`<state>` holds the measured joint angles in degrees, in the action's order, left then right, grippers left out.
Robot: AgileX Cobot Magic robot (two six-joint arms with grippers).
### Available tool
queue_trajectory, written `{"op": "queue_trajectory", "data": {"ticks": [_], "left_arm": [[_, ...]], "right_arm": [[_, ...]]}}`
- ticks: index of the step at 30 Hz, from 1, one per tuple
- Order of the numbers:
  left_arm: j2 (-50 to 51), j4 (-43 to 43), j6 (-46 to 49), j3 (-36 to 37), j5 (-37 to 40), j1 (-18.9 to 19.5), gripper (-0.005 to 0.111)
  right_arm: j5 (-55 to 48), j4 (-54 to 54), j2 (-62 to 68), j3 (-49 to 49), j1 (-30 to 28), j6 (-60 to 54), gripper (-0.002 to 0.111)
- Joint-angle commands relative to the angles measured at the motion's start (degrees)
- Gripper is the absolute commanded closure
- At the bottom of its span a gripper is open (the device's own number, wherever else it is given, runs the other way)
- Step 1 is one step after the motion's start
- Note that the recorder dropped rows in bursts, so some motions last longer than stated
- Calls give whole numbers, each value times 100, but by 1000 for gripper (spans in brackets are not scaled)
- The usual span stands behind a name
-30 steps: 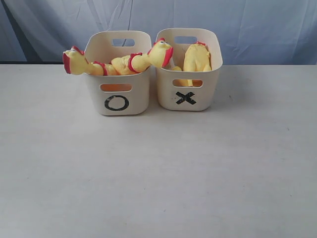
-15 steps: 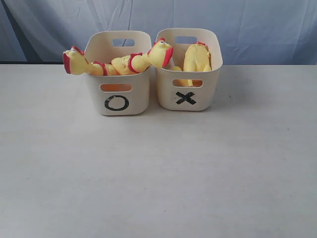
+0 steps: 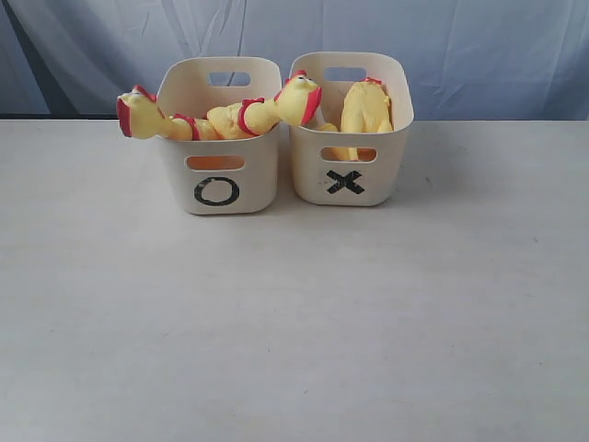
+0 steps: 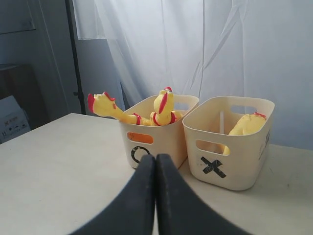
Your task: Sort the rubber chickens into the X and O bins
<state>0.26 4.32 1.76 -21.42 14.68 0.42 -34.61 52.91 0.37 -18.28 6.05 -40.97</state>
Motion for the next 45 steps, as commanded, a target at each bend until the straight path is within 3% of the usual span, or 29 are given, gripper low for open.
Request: {"op": "queue_trajectory", "data": {"ticks": [1,6,10,15,28,45], "left_arm": [[-26,10,-1,25,-33,4,107],[-26,10,-1,54,-13,4,107],[-26,10,-1,342,-210,4,107],[-26,0,-1,974,-319,4,107],[-26,-122,-1,2015,-484,4,107],[-26,-132,-1,2142,-136,4,107]], "right_arm": [[55,-363,-37,28,24,-4,109],[113,-3637,-37,77,24,-4,109],[726,-5164,-37,532,24,-4,109],[1761,-5139,-37,1319,24,-4,109],[1960,-5139,-37,1828,24,-4,109],[1983,-5381,-37,1828,24,6,109]]}}
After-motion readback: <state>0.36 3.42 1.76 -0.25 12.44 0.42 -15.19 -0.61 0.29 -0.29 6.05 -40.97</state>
